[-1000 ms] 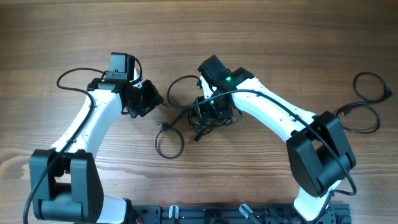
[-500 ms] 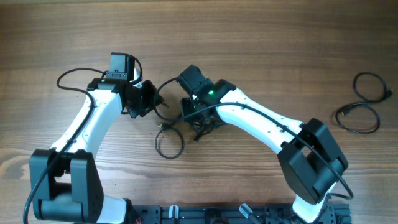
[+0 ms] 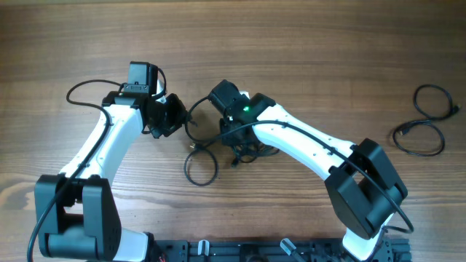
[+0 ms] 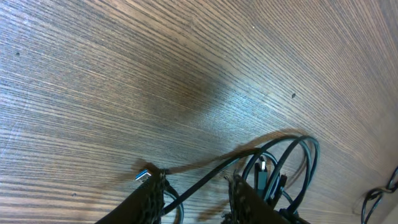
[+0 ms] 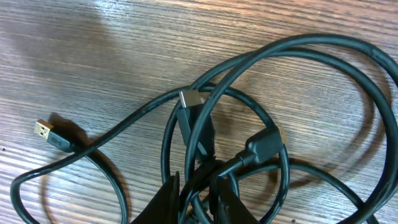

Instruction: Untangle cables

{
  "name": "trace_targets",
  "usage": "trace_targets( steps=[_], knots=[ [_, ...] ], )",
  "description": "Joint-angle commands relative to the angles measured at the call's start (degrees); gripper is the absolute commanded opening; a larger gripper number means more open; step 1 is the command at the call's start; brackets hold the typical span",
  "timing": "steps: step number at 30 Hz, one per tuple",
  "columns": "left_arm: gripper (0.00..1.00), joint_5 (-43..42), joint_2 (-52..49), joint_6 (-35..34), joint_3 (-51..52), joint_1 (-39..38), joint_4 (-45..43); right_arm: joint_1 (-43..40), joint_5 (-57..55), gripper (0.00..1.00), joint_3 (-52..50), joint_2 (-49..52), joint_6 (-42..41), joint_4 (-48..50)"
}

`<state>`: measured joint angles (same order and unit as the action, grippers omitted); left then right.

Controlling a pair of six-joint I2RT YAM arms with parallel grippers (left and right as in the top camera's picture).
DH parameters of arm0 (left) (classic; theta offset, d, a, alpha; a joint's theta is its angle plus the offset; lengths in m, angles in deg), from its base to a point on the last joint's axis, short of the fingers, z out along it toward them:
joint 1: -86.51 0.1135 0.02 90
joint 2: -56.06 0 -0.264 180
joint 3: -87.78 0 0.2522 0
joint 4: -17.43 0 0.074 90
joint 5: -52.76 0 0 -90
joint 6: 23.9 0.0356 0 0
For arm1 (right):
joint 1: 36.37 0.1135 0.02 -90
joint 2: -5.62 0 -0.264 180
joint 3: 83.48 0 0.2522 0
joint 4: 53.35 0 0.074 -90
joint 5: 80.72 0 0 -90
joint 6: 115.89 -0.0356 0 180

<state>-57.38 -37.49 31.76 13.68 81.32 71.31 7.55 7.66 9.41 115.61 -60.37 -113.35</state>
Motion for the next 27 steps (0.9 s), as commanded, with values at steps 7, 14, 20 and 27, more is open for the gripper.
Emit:
trace_targets(
  steps=[7, 14, 20, 27],
  knots=[
    [0.37, 0.72, -0.31, 0.94, 0.11, -0.11, 0.02, -0.28, -1.38, 0.18, 1.01, 1.36, -6.21, -4.31],
    [0.37, 0.72, -0.33, 0.94, 0.11, -0.11, -0.02, -0.26, 1.66, 0.18, 1.01, 1.36, -8.13, -3.85],
    [0.37, 0.72, -0.31, 0.96, 0.11, -0.11, -0.02, 0.13, 1.66, 0.09, 1.01, 1.46, -8.15, -0.37],
    [0.37, 0.72, -0.31, 1.11, 0.11, -0.11, 0.04, 0.90, 1.42, 0.09, 1.01, 4.35, -9.60, -3.45]
  ],
)
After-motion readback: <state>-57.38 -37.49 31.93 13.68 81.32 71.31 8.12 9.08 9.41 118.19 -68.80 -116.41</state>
